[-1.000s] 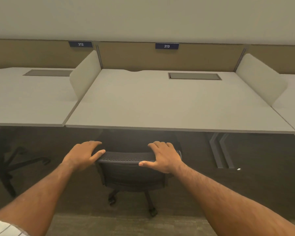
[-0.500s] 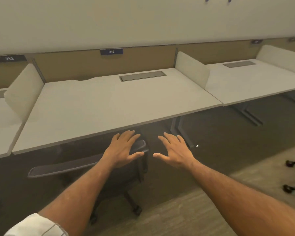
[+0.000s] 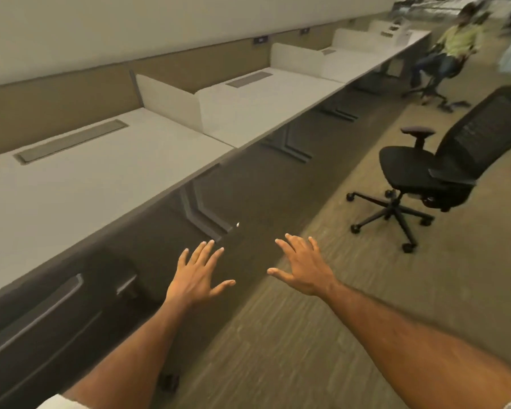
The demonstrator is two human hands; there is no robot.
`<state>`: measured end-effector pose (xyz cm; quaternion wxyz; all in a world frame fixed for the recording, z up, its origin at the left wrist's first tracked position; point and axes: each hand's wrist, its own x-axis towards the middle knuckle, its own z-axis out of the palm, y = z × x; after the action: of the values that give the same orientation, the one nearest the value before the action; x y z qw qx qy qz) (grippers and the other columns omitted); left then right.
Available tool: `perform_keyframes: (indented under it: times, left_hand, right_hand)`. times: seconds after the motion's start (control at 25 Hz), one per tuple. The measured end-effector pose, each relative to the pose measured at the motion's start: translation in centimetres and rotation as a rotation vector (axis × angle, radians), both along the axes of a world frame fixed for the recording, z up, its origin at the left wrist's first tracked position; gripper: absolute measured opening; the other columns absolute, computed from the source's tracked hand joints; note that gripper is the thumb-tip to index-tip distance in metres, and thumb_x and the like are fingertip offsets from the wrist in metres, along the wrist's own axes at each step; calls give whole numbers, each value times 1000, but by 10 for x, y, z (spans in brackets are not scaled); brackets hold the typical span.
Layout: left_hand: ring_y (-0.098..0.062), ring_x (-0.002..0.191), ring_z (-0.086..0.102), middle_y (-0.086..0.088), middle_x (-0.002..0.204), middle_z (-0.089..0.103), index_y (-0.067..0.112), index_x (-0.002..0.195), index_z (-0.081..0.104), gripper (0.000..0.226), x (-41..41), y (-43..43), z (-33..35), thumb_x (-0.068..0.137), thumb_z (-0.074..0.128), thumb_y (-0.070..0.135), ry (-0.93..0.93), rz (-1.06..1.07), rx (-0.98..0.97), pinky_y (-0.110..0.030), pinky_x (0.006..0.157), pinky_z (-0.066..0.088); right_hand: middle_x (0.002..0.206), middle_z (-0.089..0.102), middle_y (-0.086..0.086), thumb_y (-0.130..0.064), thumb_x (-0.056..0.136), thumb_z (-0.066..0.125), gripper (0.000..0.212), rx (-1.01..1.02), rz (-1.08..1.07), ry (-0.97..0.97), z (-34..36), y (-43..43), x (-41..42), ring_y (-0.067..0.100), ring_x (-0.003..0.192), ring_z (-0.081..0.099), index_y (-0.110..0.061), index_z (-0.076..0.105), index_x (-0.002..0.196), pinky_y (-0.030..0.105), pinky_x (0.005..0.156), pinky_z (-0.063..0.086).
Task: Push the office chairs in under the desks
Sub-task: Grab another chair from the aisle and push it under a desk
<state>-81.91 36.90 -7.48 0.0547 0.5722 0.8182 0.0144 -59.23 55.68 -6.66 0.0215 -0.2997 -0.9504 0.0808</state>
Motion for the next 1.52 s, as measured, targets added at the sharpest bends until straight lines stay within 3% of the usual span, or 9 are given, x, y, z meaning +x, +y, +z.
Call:
perform_keyframes:
  times: [0.28, 0.56, 0.76, 1.24, 1.52]
  left_hand:
    - [-26, 159, 5, -6, 172, 13, 28, 162, 23, 126, 146, 152, -35, 63, -13, 98, -27, -147, -66, -60, 124, 6]
    - [-24, 159, 7, -6, 171, 15, 24, 162, 22, 107, 293, 311, -40, 79, 5, 89, -3, -254, -82, -55, 127, 5]
    - [-25, 158, 8, -10, 171, 14, 20, 162, 22, 86, 388, 428, -28, 96, 33, 74, -116, -328, -80, -54, 127, 7]
    - [-28, 158, 10, -6, 170, 19, 22, 160, 28, 94, 534, 754, -88, 90, 18, 85, -175, -543, -137, -57, 125, 14]
    - [-30, 157, 14, -9, 168, 25, 22, 156, 36, 105, 592, 926, -70, 80, 8, 89, -185, -566, -64, -59, 123, 17]
  right_hand:
    - [167, 20, 13, -88, 81, 31, 105, -142, -208, -87, -21, 115, 189, 28, 153, 18, -20, 22, 161, 51, 125, 6]
    - [170, 7, 12, -83, 86, 43, 103, -241, -425, -116, -17, 230, 366, 27, 156, 7, -21, 13, 162, 53, 126, 4]
    - [170, 6, 11, -85, 83, 48, 109, -266, -575, -121, -19, 287, 463, 27, 156, 6, -20, 12, 163, 50, 126, 6]
    - [171, 6, 11, -79, 91, 40, 98, -294, -823, -130, -22, 523, 624, 27, 156, 9, -16, 16, 162, 49, 125, 15]
    - [170, 10, 11, -74, 93, 44, 92, -259, -853, -59, -11, 669, 695, 26, 156, 10, -17, 20, 161, 47, 125, 16]
